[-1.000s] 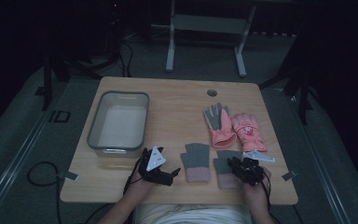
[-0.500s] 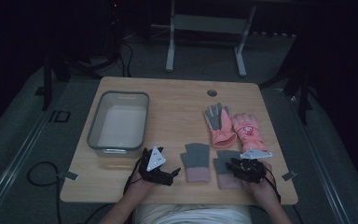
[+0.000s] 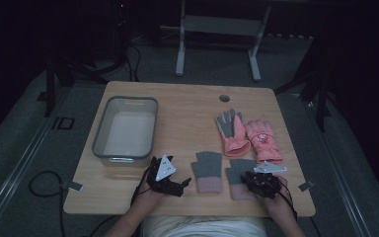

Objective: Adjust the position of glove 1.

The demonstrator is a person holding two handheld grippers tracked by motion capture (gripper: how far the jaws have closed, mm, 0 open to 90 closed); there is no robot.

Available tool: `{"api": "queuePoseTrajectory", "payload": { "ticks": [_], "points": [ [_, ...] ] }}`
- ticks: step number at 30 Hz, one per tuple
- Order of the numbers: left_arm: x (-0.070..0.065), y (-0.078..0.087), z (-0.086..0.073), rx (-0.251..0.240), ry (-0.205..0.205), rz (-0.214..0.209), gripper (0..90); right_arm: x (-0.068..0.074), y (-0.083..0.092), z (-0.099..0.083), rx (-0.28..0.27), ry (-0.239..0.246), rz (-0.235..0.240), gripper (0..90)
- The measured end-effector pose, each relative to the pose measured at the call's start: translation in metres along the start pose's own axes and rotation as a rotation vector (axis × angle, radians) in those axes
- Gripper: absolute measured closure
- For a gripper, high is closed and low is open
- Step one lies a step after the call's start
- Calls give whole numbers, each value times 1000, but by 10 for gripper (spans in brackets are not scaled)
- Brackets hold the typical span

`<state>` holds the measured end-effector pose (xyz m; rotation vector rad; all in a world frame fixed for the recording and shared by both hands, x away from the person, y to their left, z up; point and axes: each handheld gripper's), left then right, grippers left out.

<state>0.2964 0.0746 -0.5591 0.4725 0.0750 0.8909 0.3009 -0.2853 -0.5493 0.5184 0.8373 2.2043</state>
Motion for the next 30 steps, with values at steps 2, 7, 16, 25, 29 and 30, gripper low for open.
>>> {"api": "queuePoseTrajectory", "payload": {
  "ticks": [2, 7, 16, 25, 29, 30],
  "points": [
    [0, 0, 0, 1, 1, 0, 0, 2, -1, 1, 8, 12, -14, 731],
    [0, 0, 0, 0, 0, 2, 0, 5, -2, 2, 9, 9, -40, 817],
    [0, 0, 0, -1, 2, 0, 0, 12, 1, 7, -18, -11, -81, 858],
    [1, 0, 0, -1, 4, -2, 0, 26, 22, 34, -108, -2, -66, 858],
    [0, 0, 0, -2, 2, -1, 0, 30, 29, 52, -147, -4, -52, 858],
    [0, 0, 0, -2, 3, -1, 0, 31, 30, 57, -151, 3, -53, 858]
  ]
}}
Point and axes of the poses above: each handheld gripper's, and its own axes: y roughly backward along the jaws, z roughly out of its top, x roughly to its left, and after that the axes turned 9 degrees about z, right-handed
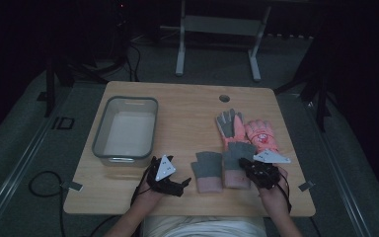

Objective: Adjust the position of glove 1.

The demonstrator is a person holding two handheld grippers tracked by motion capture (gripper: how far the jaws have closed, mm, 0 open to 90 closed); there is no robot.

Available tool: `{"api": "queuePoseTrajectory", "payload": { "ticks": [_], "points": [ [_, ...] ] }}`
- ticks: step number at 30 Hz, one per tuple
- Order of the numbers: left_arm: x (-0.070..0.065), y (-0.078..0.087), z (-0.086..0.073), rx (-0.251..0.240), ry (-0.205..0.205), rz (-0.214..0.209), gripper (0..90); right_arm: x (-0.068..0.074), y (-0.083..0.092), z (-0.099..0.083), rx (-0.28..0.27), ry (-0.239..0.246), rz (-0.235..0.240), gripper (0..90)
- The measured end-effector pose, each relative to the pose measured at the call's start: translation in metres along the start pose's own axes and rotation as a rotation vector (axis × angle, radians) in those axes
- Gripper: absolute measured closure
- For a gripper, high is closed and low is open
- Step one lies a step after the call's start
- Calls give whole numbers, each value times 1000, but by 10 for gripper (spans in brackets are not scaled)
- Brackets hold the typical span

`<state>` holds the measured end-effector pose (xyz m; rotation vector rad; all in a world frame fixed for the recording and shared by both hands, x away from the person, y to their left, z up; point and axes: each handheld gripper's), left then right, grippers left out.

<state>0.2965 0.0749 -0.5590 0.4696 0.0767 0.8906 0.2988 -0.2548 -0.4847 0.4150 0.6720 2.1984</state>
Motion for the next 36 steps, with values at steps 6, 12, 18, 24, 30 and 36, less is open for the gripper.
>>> {"api": "queuePoseTrajectory", "payload": {
  "ticks": [6, 12, 18, 24, 30, 36],
  "points": [
    [1, 0, 0, 0, 6, -3, 0, 12, -5, 24, -25, 16, 16, 858],
    [1, 0, 0, -2, 5, -8, 0, 28, -18, 34, -22, 23, 56, 858],
    [1, 0, 0, -2, 9, -12, 0, 39, -33, 34, 5, 16, 91, 858],
    [1, 0, 0, 0, 6, -11, 0, 42, -51, 26, 64, 6, 129, 857],
    [1, 0, 0, -1, 6, -10, 0, 44, -62, 19, 95, 4, 154, 857],
    [1, 0, 0, -1, 5, -10, 0, 42, -73, 12, 127, 0, 170, 855]
  ]
}}
Point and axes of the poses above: each handheld gripper's, and its own axes: y roughly backward along the jaws, z roughly out of its top, x roughly to its left, and after that the axes turned 9 degrees about z, right-handed
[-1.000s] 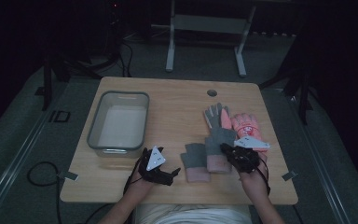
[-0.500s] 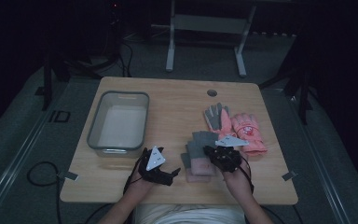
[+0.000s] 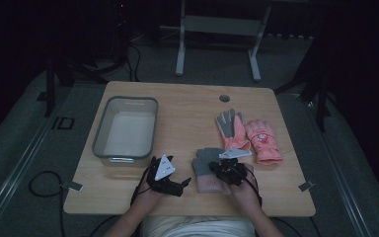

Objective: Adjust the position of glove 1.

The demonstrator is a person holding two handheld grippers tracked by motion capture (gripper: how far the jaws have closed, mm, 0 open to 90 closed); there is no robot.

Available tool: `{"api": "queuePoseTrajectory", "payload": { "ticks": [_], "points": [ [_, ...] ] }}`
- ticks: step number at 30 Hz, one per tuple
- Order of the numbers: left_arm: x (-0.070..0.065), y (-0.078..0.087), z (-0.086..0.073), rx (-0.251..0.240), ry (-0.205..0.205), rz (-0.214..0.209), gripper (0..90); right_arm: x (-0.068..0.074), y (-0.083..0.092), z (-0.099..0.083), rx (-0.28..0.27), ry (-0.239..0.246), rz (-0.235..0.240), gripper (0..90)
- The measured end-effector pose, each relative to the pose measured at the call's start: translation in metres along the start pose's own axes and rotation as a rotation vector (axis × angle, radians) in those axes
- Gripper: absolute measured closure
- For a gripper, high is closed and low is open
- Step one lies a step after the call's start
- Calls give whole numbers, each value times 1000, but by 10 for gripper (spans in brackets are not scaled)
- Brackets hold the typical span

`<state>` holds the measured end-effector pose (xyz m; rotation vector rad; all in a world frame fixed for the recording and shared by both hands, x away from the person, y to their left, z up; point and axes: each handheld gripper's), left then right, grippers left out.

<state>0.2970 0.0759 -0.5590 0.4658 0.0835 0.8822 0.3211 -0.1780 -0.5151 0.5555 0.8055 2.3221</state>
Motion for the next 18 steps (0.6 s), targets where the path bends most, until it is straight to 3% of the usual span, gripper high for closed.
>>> {"api": "queuePoseTrajectory", "payload": {
  "ticks": [9, 18],
  "points": [
    [-1, 0, 0, 0, -7, 1, 0, -8, -15, -5, 46, -10, 23, 844],
    [-3, 0, 0, -2, -19, 20, 0, -11, -21, -11, 43, -8, 23, 821]
  ]
}}
Point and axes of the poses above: each handheld gripper's, and its own axes: y roughly backward along the jaws, z roughly out of its top, x roughly to its left, and after that the axes turned 9 degrees about z, right-handed
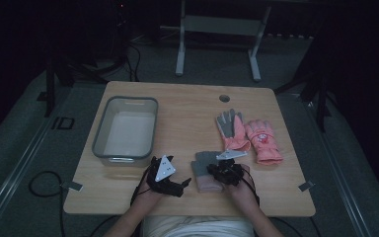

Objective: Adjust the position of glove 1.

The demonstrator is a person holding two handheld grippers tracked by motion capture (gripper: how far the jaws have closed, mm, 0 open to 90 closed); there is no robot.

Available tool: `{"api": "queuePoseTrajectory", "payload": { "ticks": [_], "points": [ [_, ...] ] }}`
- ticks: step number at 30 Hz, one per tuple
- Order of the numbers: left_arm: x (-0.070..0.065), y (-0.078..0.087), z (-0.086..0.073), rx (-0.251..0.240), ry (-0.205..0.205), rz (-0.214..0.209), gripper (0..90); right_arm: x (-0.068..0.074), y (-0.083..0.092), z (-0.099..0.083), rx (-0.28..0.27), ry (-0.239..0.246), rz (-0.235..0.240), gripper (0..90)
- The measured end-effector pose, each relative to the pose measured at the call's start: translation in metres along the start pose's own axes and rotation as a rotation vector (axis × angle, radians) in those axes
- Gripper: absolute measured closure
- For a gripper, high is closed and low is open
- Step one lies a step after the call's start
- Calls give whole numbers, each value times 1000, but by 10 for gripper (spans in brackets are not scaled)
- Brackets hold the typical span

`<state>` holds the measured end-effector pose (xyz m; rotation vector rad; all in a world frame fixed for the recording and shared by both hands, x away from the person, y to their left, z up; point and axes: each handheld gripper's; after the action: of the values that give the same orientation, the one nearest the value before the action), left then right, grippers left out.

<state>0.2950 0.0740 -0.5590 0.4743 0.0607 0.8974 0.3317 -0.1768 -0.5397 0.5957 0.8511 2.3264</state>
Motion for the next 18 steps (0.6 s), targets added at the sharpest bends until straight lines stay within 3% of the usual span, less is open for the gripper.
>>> {"api": "queuePoseTrajectory", "payload": {
  "ticks": [2, 6, 7, 11, 13, 14, 16, 18],
  "points": [
    [-1, 0, 0, 1, -5, 15, 0, 0, 0, 0, 0, 1, 1, 819],
    [-2, 1, 0, -12, -13, 7, 0, 0, 2, 0, -8, 8, 6, 789],
    [-3, 3, -1, -50, -36, 4, 0, 0, 4, 1, -14, 12, 9, 778],
    [-10, 8, 9, -35, -96, 35, 0, -4, 19, 7, -57, 28, -3, 765],
    [-12, 11, 16, -17, -70, 3, 4, -8, 25, 9, -62, 32, -20, 745],
    [-13, 12, 20, -2, -46, -25, 54, -11, 27, 11, -68, 34, -22, 730],
    [-15, 13, 27, 20, -14, -89, 66, -17, 31, 14, -76, 47, -34, 688],
    [-22, 12, 34, 64, -28, -104, 116, -23, 35, 21, -87, 65, -25, 641]
  ]
}}
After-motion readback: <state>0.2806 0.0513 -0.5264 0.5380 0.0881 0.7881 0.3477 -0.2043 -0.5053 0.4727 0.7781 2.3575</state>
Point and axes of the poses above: each handheld gripper's, and its own axes: y roughly backward along the jaws, z roughly out of its top, x roughly to its left, and after that the axes turned 9 degrees about z, right-handed
